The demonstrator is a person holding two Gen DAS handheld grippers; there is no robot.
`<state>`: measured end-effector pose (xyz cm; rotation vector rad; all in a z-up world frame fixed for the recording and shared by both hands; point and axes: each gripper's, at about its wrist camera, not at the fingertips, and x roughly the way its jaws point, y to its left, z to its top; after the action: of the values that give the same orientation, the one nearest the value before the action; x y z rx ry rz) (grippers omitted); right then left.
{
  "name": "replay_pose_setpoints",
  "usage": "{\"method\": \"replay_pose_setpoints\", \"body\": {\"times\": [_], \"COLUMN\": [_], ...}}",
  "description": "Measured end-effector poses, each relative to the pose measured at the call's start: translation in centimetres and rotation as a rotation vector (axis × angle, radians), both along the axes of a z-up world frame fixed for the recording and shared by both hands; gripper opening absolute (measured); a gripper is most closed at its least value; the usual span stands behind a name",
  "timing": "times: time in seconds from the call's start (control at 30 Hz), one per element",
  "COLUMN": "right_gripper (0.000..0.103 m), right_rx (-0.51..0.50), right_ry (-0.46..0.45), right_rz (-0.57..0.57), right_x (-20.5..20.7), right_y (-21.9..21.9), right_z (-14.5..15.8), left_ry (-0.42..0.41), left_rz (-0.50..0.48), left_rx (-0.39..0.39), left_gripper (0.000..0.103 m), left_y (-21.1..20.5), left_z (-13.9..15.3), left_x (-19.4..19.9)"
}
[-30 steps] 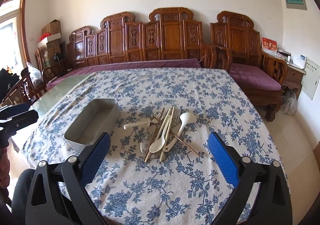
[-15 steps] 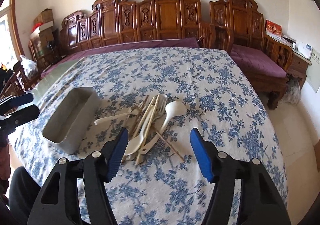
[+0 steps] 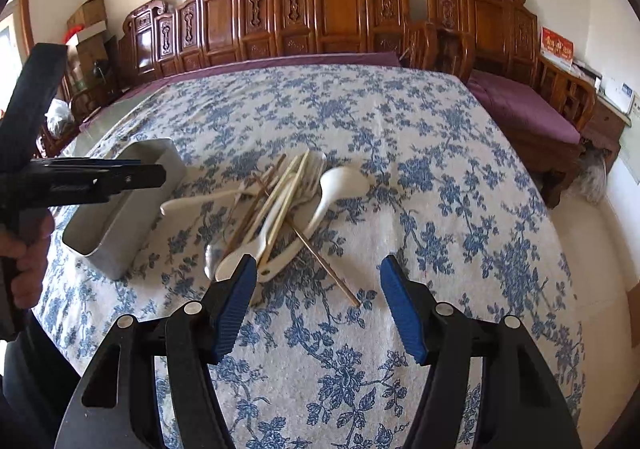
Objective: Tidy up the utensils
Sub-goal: 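Reach the left gripper to the white plastic fork and close on it, then carry the fork into the grey tray with the left gripper while the right gripper grasps a white plastic spoon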
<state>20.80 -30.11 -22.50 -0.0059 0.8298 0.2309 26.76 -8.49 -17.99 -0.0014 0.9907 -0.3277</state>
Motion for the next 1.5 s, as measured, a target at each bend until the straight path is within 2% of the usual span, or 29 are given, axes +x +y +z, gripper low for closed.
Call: {"method": "replay_pose_setpoints", "body": {"times": [0.13,0.27,0.33,0.43,0.6,0.7,0.9,1.17,1.3,1.4,1.5], "right_gripper": [0.067,0.067,0.067,0.067,0.067,0.067,0.067,0.066,0.055,0.041,0.035], "right_rx": [0.003,-0.005,-0.003,-0.004,-0.013,-0.021,-0.025,0.003,0.056,0.095,0.116], "right_ry": [0.018,0.017,0.016,0.015,0.016,0.02,0.025,0.03,0.047,0.067,0.107], "right_rz": [-0.01,-0.009,-0.009,-0.005,0.007,0.013,0.02,0.076,0.098,0.098,0.076], "right_x": [0.3,0.2,0.2,0.1,-0.1,-0.1,-0.2,-0.4,0.2,1.0,2.0], "right_y": [-0.5,-0.4,-0.3,-0.2,0.3,0.5,0.9,2.9,4.2,5.2,5.9], "right_z": [-0.7,-0.7,-0.7,-0.6,-0.8,-1.0,-1.4,-2.2,-2.6,-3.1,-4.1], "left_ry": [0.085,0.147,0.153,0.131,0.055,-0.006,-0.107,-0.174,-0.217,-0.228,-0.234], "left_rz": [-0.005,0.005,-0.002,-0.015,-0.024,-0.034,-0.032,-0.017,-0.008,0.001,0.013], "left_rx": [-0.017,-0.052,-0.076,-0.06,-0.035,0.012,0.025,-0.021,-0.013,-0.015,-0.017], "left_gripper": [0.039,0.014,0.013,0.012,0.011,0.011,0.011,0.011,0.011,0.011,0.011], "left_y": [-0.4,-0.3,-0.2,-0.6,-0.9,-1.3,-1.0,0.5,1.2,1.7,2.3], "left_z": [-2.2,-3.4,-3.4,-2.8,-0.9,0.2,2.6,4.7,5.2,5.4,5.5], "left_x": [1.6,1.9,1.7,0.9,-1.0,-2.6,-5.5,-8.0,-9.5,-10.1,-10.4]}}
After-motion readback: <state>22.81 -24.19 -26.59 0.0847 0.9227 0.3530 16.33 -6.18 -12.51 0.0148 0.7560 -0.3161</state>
